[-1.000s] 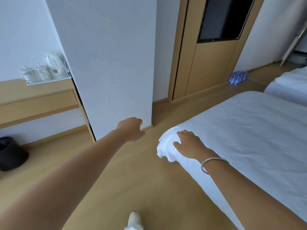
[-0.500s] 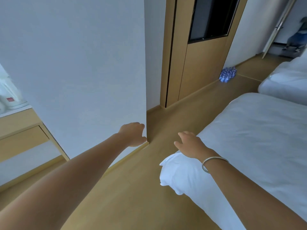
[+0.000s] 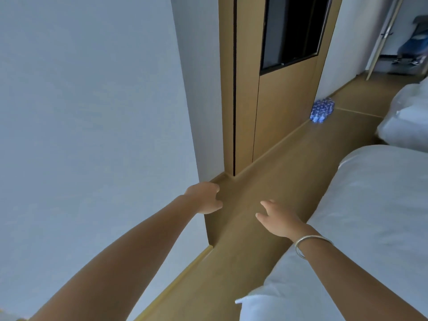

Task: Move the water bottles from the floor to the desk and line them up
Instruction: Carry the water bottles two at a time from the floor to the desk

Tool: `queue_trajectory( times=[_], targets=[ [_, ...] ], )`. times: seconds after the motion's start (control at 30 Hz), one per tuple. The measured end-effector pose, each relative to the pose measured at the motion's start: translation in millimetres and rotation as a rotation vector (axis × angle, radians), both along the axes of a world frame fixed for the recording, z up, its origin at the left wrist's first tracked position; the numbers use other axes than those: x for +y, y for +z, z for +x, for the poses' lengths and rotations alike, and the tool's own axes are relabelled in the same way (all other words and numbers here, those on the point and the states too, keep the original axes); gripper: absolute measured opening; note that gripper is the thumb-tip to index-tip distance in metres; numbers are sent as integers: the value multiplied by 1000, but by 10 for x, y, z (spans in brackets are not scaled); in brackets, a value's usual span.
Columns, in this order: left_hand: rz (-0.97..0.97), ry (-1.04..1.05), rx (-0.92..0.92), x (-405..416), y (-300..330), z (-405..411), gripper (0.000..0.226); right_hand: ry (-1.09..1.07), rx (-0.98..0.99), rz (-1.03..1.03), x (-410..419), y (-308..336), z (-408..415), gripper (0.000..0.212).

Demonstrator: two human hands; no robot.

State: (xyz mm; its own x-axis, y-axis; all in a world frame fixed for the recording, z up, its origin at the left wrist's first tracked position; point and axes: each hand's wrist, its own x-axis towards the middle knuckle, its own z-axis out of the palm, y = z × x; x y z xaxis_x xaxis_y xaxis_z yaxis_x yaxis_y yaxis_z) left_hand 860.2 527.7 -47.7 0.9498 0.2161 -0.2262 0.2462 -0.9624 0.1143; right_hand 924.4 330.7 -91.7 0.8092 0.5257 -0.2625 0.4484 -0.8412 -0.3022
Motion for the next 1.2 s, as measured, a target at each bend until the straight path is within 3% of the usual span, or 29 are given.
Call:
queue_trajectory(
  times=[0.33, 0.5, 0.57, 0.8, 1.2],
  targets=[
    [-54, -118, 17, 276, -111, 1932, 52, -122, 32, -22, 244, -106, 1574, 48],
    [-166, -155, 25, 267, -175, 2759, 55, -210, 97, -46, 251, -171, 2211, 49],
    [-194, -202, 19, 360, -261, 3571, 56, -258, 76, -50, 337, -245, 2897, 49],
    [-390, -229, 23, 515, -313, 4979, 55, -413, 69, -26, 506, -171, 4166, 52],
    [-387, -345, 101, 426, -474, 7062, 55, -533, 53, -17, 384, -298, 6082, 48]
  ],
)
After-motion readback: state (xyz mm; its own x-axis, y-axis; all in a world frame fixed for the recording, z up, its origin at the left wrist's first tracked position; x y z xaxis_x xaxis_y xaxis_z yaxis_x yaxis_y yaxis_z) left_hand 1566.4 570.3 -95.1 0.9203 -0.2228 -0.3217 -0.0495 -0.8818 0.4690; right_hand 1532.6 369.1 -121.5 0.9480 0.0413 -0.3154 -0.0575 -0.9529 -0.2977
